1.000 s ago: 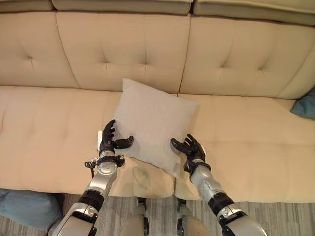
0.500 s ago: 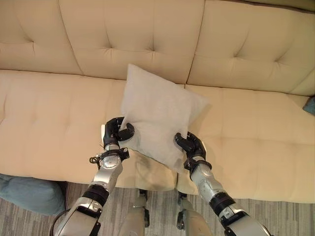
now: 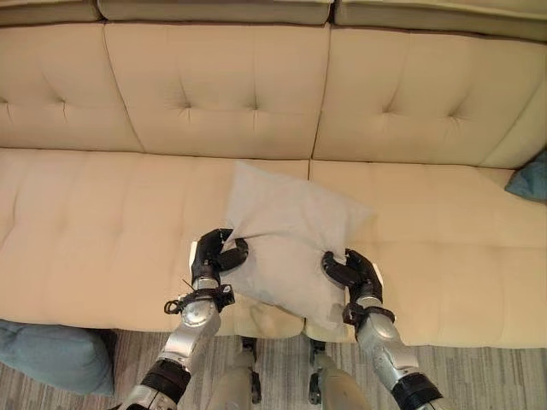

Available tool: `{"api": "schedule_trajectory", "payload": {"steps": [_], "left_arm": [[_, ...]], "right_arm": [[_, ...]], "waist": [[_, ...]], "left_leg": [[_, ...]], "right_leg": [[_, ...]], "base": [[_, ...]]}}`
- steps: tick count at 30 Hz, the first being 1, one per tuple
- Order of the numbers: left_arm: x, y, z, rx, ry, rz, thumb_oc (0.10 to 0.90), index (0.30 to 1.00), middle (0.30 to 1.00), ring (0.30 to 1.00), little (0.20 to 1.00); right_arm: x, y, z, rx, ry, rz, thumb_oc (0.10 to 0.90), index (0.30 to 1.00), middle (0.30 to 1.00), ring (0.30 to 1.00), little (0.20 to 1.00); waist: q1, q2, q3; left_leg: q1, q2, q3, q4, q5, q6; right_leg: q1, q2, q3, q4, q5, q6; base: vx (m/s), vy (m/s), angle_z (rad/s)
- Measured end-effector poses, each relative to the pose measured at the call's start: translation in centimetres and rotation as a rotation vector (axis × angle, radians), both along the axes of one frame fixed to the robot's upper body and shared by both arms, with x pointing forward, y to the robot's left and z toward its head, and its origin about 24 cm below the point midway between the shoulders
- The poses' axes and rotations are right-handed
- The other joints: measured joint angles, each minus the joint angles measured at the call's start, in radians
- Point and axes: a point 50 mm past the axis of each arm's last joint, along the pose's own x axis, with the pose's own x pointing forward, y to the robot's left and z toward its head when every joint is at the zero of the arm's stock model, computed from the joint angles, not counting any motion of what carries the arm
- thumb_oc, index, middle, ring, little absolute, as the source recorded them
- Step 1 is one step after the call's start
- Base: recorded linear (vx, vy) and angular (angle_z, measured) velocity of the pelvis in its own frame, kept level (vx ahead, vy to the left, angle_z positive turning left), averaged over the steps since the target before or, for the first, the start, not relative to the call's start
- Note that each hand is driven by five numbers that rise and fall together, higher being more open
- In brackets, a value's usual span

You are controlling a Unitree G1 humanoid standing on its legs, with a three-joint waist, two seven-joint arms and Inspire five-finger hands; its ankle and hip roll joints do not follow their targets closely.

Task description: Pick up all the scattered cushions and arrange them neatly on the sofa.

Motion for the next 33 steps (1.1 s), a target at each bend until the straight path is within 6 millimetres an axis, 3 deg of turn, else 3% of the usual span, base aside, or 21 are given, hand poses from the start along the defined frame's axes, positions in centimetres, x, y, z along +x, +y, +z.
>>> {"api": "schedule_trajectory", "payload": {"steps": [5,10,17,19,20,21,22,26,28,31,33], "left_arm": [[-0.6,-0.4,-0.2,-0.022,0.008,-0.045,0.4,0.3,0.3,0.3,0.3],[-2.1,-0.2,-0.9,-0.028,0.031,-0.084,0.4,0.3,0.3,0.3,0.3],[-2.8,-2.1,-1.8,-0.07,0.084,-0.137,0.4,0.3,0.3,0.3,0.3],[-2.7,-2.5,-1.9,-0.078,0.086,-0.162,0.4,0.3,0.3,0.3,0.3],[-2.7,-2.5,-1.9,-0.079,0.086,-0.165,0.4,0.3,0.3,0.3,0.3],[-2.9,-2.4,-2.0,-0.08,0.093,-0.167,0.4,0.3,0.3,0.3,0.3],[-2.9,-2.2,-2.0,-0.074,0.093,-0.165,0.4,0.3,0.3,0.3,0.3],[-3.0,-1.5,-2.2,-0.055,0.105,-0.157,0.4,0.3,0.3,0.3,0.3],[-3.2,-0.3,-2.3,-0.034,0.112,-0.124,0.4,0.3,0.3,0.3,0.3],[-3.0,0.6,-2.1,-0.015,0.104,-0.102,0.4,0.3,0.3,0.3,0.3],[-2.9,1.0,-2.0,0.006,0.098,-0.095,0.4,0.3,0.3,0.3,0.3]], "right_arm": [[-0.6,-1.0,0.7,-0.062,-0.031,0.016,0.4,0.3,0.3,0.3,0.3],[-1.4,-2.3,1.0,-0.164,-0.033,0.042,0.4,0.3,0.3,0.3,0.3],[-2.1,-4.5,1.1,-0.213,-0.015,-0.001,0.4,0.3,0.3,0.3,0.3],[-2.4,-4.8,0.9,-0.231,-0.002,-0.003,0.4,0.3,0.3,0.3,0.3],[-2.4,-4.8,0.9,-0.236,-0.006,-0.001,0.4,0.3,0.3,0.3,0.3],[-2.2,-5.2,1.4,-0.258,-0.017,0.0,0.4,0.3,0.3,0.3,0.3],[-2.1,-4.9,1.4,-0.252,-0.024,0.002,0.4,0.3,0.3,0.3,0.3],[-2.4,-4.0,0.8,-0.221,0.002,0.01,0.4,0.3,0.3,0.3,0.3],[-2.5,-3.0,0.3,-0.19,0.017,0.027,0.4,0.3,0.3,0.3,0.3],[-2.1,-2.2,0.4,-0.177,0.011,0.053,0.4,0.3,0.3,0.3,0.3],[-2.0,-1.8,0.4,-0.168,0.009,0.062,0.4,0.3,0.3,0.3,0.3]], "waist": [[-0.035,0.022,-0.001],[-0.056,0.04,-0.007],[-0.066,0.045,-0.01],[-0.071,0.047,-0.012],[-0.07,0.047,-0.012],[-0.057,0.065,-0.023],[-0.048,0.065,-0.024],[-0.042,0.06,-0.023],[-0.031,0.035,-0.026],[-0.03,0.007,-0.024],[-0.032,-0.016,-0.03]], "left_leg": [[0.032,0.014,0.007,0.0,0.0,-0.001],[0.101,0.05,0.034,0.0,-0.014,-0.024],[0.087,0.061,0.014,0.085,-0.003,-0.044],[0.067,0.057,0.043,0.106,-0.014,-0.044],[0.058,0.046,0.06,0.109,-0.031,-0.038],[0.064,0.027,0.057,0.077,-0.057,0.0],[0.065,0.024,0.054,0.059,-0.061,0.003],[0.075,0.002,0.063,0.057,-0.063,0.012],[0.099,-0.002,0.096,0.044,-0.071,0.029],[0.1,-0.014,0.118,0.051,-0.079,0.043],[0.101,-0.028,0.116,0.049,-0.081,0.045]], "right_leg": [[0.027,0.014,0.016,0.001,-0.003,-0.006],[0.08,0.051,0.047,0.001,-0.016,-0.035],[0.115,0.07,0.032,0.001,-0.026,-0.067],[0.116,0.069,0.02,0.001,-0.033,-0.076],[0.109,0.066,0.022,0.001,-0.032,-0.079],[0.074,0.077,0.044,0.015,-0.032,-0.079],[0.054,0.078,0.053,0.028,-0.033,-0.078],[0.019,0.065,0.067,0.102,-0.054,-0.055],[-0.031,0.044,0.078,0.214,-0.106,-0.037],[-0.076,0.024,0.068,0.299,-0.132,-0.013],[-0.08,0.005,0.075,0.308,-0.149,-0.019]], "base": [[-0.02,-0.127,-0.09],[-0.01,-0.138,-0.21],[0.0,-0.029,0.05],[0.06,0.073,0.25],[0.1,0.109,-0.14],[0.1,0.109,-0.36],[0.11,0.114,-0.49],[0.08,0.101,-0.21],[0.03,0.102,-0.33],[0.02,0.015,-0.16],[0.09,-0.037,0.01]]}}
